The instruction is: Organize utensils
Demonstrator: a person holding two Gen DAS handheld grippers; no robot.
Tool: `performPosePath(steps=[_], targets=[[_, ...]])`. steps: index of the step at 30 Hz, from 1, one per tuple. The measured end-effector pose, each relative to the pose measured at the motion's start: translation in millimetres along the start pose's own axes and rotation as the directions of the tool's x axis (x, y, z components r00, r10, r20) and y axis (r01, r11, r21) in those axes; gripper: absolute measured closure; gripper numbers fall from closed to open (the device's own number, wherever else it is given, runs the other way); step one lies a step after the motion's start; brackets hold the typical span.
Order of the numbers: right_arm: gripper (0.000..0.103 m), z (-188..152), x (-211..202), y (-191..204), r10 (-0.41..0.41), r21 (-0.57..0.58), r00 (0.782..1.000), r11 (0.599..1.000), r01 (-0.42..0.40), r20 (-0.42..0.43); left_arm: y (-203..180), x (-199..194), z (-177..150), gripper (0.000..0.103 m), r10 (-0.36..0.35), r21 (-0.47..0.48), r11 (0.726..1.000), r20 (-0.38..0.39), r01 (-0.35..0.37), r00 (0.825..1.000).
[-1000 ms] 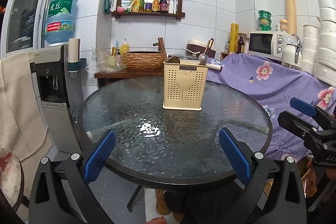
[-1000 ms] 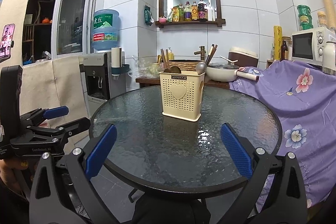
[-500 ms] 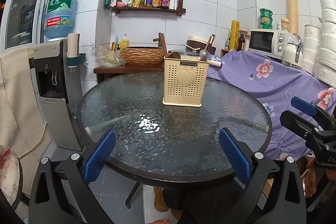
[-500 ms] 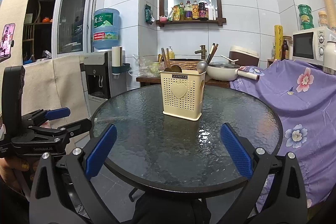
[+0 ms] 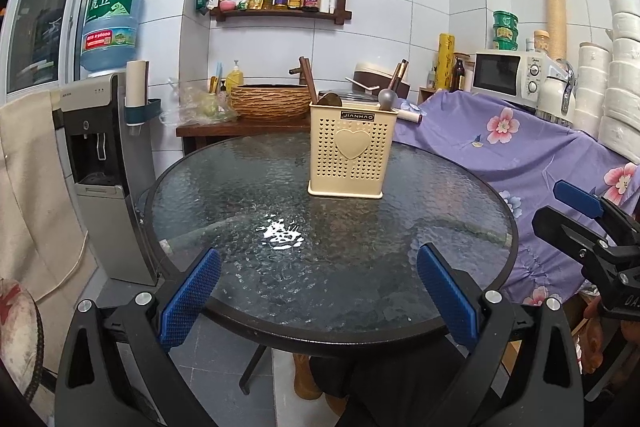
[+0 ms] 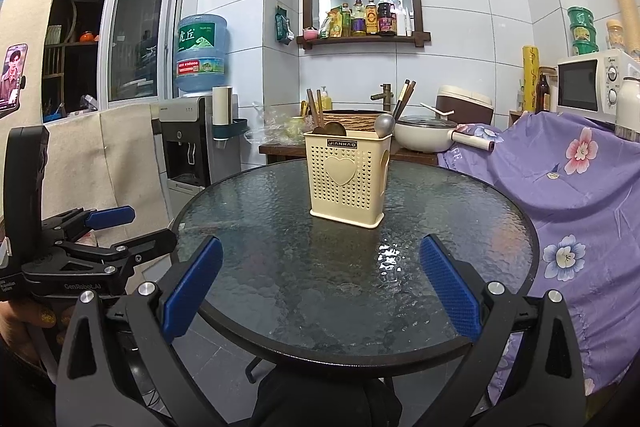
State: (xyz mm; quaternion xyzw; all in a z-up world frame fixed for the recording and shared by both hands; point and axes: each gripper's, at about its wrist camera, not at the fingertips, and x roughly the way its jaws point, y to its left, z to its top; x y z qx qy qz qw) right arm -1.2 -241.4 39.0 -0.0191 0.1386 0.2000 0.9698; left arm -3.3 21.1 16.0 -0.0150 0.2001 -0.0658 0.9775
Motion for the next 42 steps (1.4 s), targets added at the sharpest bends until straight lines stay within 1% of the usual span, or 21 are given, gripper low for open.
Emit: performPosePath(steps=[6, 42], targets=[[0.006, -0.1, 0.1, 1.2, -0.001, 0.003, 1.000, 1.000, 0.001, 0.000, -1.9, 1.5, -0.3, 0.007, 0.019, 0.010, 1.000, -0.005, -0.019, 1.000], [0.006, -3.8, 2.1, 2.1, -0.004, 0.013, 1.000, 1.000, 0.004, -0.014, -5.7, 0.5, -0.5, 0.006, 0.028, 0.024, 0.999, -0.006, -0.028, 1.000]])
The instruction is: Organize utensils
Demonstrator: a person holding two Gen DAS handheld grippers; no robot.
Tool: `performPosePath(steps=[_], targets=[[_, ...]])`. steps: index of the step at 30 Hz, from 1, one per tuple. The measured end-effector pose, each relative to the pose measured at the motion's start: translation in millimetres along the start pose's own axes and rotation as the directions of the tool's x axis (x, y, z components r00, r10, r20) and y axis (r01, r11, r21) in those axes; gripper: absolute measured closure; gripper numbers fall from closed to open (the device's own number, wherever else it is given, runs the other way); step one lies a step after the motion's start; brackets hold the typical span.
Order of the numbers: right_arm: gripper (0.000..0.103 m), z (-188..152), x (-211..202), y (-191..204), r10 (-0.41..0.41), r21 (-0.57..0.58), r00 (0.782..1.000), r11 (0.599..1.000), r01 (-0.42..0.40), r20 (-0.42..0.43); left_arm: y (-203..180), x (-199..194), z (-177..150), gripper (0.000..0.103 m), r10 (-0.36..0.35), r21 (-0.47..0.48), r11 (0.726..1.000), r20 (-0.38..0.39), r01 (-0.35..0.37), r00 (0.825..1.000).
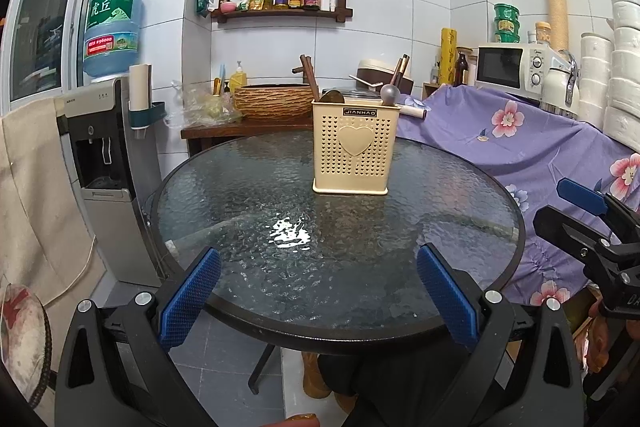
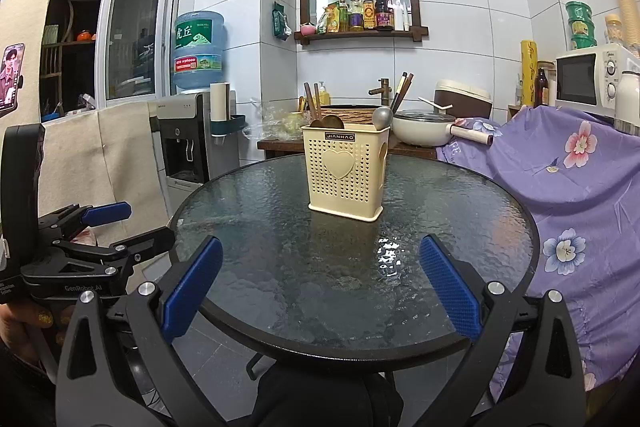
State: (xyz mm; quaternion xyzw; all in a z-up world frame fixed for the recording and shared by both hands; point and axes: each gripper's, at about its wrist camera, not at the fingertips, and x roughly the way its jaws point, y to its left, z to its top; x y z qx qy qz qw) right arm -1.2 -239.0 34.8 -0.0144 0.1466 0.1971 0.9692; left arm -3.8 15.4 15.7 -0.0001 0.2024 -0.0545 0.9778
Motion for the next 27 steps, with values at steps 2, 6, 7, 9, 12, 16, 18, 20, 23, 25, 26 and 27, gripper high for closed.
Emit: performPosePath(steps=[2, 6, 7, 9, 12, 16, 18, 20, 23, 25, 26, 27], targets=[[0.006, -0.1, 0.0, -0.2, 0.000, 0.000, 1.000, 1.000, 0.000, 0.001, 0.0, 0.1, -0.3, 0.006, 0.000, 0.000, 1.000, 0.000, 0.000, 1.000], [0.006, -0.5, 0.3, -0.1, -0.001, -0.003, 1.000, 1.000, 0.001, 0.001, -0.3, 0.2, -0.4, 0.006, 0.000, 0.002, 1.000, 0.000, 0.000, 1.000], [0.006, -0.1, 0.1, -0.1, -0.001, -0.001, 1.000, 1.000, 0.001, 0.000, -0.5, 0.1, -0.6, 0.006, 0.000, 0.002, 1.000, 0.000, 0.000, 1.000], [0.006, -0.2, 0.1, -0.2, 0.000, 0.000, 1.000, 1.000, 0.000, 0.000, -0.5, 0.3, -0.5, 0.006, -0.001, 0.002, 1.000, -0.001, 0.001, 1.000], [0.006, -0.3, 0.0, -0.4, 0.000, 0.002, 1.000, 1.000, 0.000, 0.001, -1.1, 0.2, -0.9, 0.006, -0.001, 0.002, 1.000, -0.001, 0.001, 1.000], [0.006, -0.7, 0.0, -0.5, -0.001, 0.002, 1.000, 1.000, 0.001, 0.001, -0.7, 0.1, -1.7, 0.006, -0.003, 0.000, 1.000, -0.003, 0.003, 1.000], [0.006, -0.5, 0.0, -0.4, 0.000, 0.001, 1.000, 1.000, 0.000, 0.001, -0.7, 0.5, -1.5, 0.006, -0.002, 0.002, 1.000, -0.003, 0.002, 1.000], [0.006, -0.5, -0.1, 0.0, -0.002, 0.001, 1.000, 1.000, 0.002, 0.001, -0.3, 0.5, -1.6, 0.006, -0.003, 0.002, 1.000, -0.003, 0.003, 1.000], [0.006, -0.4, -0.1, -0.1, -0.001, 0.002, 1.000, 1.000, 0.001, 0.001, -0.3, 0.4, -1.6, 0.006, -0.004, 0.002, 1.000, -0.004, 0.004, 1.000], [0.006, -0.5, -0.1, -0.2, -0.001, 0.002, 1.000, 1.000, 0.001, 0.001, -0.3, 0.4, -1.5, 0.006, -0.002, 0.003, 1.000, -0.003, 0.002, 1.000], [0.006, -0.5, -0.1, -0.1, -0.001, 0.001, 1.000, 1.000, 0.001, 0.001, -0.2, 0.5, -1.3, 0.006, -0.003, 0.003, 1.000, -0.003, 0.003, 1.000], [0.006, -0.6, -0.1, -0.1, -0.001, 0.001, 1.000, 1.000, 0.001, 0.001, -0.1, 0.5, -1.6, 0.006, -0.004, 0.002, 1.000, -0.002, 0.004, 1.000]])
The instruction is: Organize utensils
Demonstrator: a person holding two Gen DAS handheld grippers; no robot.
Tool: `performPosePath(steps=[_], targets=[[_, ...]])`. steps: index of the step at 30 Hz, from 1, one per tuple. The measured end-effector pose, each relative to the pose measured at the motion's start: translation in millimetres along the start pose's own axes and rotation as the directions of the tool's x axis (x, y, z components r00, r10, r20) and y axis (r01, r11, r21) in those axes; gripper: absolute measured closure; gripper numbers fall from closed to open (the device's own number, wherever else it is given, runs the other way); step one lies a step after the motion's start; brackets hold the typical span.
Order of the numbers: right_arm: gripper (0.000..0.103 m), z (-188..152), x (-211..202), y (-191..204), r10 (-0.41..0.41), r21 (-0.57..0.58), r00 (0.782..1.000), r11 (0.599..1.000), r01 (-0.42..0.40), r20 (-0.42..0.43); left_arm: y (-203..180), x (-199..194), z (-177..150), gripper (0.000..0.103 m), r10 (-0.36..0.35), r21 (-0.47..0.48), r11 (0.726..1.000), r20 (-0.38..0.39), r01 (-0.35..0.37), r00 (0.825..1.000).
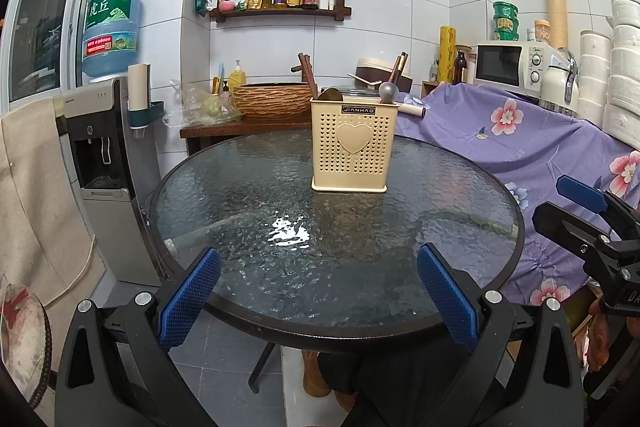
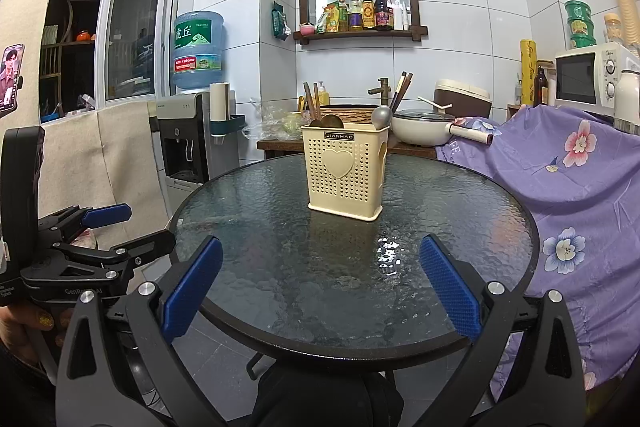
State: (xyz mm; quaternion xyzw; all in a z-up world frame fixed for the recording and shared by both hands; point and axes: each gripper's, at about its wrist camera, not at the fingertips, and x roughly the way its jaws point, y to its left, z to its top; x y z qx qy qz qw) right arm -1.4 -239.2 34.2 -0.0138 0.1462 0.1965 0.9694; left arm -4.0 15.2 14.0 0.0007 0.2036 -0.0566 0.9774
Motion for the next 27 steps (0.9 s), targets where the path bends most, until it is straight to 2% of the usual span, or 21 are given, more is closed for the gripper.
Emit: performPosePath(steps=[27], targets=[[0.006, -2.0, 0.7, -3.0, -0.001, 0.009, 1.000, 1.000, 0.001, -0.002, -0.7, -2.6, 0.9, 0.006, 0.009, 0.016, 1.000, 0.010, -0.009, 1.000]])
